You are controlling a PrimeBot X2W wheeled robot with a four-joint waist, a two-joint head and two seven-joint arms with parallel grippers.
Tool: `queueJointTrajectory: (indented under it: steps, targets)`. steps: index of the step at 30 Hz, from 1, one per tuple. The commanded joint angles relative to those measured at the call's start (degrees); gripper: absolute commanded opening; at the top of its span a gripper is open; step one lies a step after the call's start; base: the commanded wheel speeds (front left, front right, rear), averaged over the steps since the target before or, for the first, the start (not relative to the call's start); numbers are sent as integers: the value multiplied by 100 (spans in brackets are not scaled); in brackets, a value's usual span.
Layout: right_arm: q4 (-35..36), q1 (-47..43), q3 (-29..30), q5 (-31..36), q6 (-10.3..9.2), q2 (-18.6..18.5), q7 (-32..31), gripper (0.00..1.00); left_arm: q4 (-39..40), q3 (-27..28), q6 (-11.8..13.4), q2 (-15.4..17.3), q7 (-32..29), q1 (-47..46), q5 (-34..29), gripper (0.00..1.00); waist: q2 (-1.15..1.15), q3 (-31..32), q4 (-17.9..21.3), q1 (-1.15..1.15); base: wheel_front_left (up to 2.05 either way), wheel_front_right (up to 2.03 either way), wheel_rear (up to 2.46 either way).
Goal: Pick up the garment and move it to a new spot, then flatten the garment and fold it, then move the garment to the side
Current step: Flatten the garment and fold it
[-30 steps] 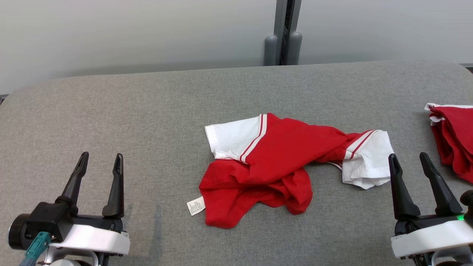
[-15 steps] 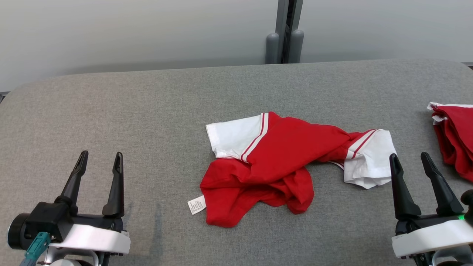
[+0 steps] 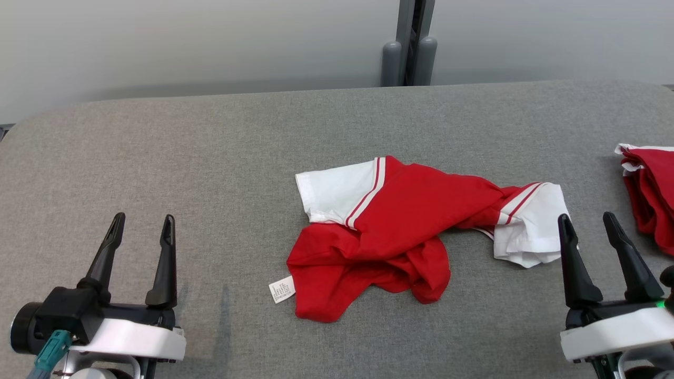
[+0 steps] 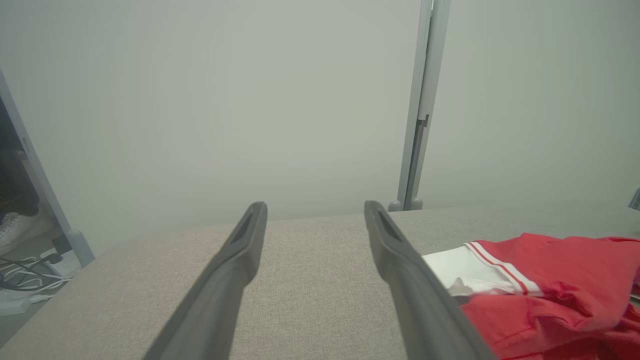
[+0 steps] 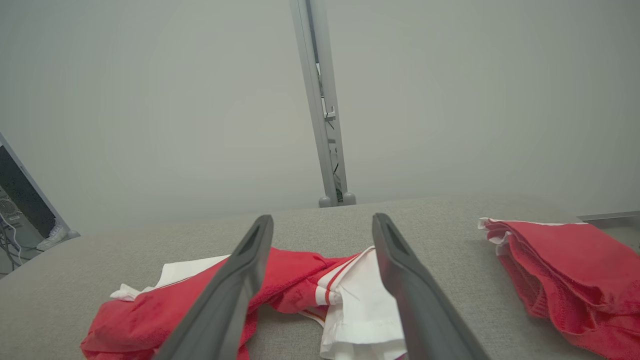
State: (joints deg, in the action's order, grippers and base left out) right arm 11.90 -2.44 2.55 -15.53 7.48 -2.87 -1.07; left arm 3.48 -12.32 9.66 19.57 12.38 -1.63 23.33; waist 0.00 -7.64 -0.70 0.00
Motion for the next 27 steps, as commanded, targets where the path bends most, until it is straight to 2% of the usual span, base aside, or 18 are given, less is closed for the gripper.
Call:
queueJointTrajectory:
  steps: [1,5,13,21,27]
  targets:
    - [12,135,-12,65,3,-18,-35,100,32,4,36,47,24,-78,26,100,0,-37,-19,0,0,0,0]
    - [-112,494,-84,75,3,-269,-170,100,63,-34,-14,17,48,-193,27,100,0,-193,-161,0,0,0,0]
    - [-1026,1832,-693,-249,2,-1211,-607,100,-45,-139,-100,-170,140,-484,33,100,0,-625,-780,0,0,0,0]
    - [-2602,3495,-2198,-879,2,-2025,-1313,100,-362,-165,-350,-375,246,-839,87,100,0,-1065,-1338,0,0,0,0]
    - [-3829,4452,-3320,-1354,1,-2233,-1550,100,-588,-174,-529,-550,278,-1047,19,100,0,-1283,-1591,0,0,0,0]
